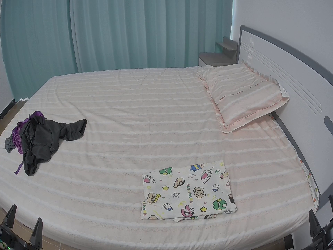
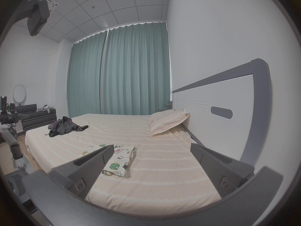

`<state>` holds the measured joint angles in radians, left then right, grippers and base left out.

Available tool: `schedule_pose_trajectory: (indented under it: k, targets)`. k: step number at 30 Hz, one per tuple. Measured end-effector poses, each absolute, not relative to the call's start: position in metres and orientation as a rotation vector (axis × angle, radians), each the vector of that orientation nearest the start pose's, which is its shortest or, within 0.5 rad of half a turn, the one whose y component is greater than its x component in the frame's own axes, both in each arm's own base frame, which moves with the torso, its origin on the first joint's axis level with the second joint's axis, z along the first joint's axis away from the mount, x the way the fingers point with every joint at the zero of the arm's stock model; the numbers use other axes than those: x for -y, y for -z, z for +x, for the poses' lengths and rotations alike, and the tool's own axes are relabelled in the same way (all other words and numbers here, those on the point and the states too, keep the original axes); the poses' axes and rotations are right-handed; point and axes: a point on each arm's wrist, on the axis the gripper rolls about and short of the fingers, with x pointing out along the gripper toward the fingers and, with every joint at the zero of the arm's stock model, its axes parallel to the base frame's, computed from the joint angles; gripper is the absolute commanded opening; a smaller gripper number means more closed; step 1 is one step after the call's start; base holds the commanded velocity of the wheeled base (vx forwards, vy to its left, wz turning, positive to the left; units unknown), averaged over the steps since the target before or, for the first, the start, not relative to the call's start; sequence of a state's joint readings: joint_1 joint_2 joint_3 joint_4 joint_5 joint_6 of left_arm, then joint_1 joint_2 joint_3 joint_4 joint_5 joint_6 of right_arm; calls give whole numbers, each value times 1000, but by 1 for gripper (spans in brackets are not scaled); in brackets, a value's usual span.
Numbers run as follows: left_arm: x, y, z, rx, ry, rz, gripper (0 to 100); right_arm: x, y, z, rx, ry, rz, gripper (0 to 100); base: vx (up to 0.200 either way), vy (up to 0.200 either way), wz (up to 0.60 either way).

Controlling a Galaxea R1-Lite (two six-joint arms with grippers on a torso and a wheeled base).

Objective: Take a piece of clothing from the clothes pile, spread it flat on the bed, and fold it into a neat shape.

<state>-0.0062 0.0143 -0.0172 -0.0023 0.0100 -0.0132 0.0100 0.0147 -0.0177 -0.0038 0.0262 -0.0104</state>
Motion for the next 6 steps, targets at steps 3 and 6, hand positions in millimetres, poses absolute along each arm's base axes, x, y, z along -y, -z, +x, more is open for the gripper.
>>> schedule_pose_trajectory:
  k: [3, 6]
  targets:
    - [0, -81, -23, 5, -4, -8, 100, 0, -81, -23, 7, -36, -10, 100, 0, 0, 0]
    - [0, -81, -23, 5, -4, -7, 100, 0, -81, -23, 7, -35, -9, 100, 0, 0, 0]
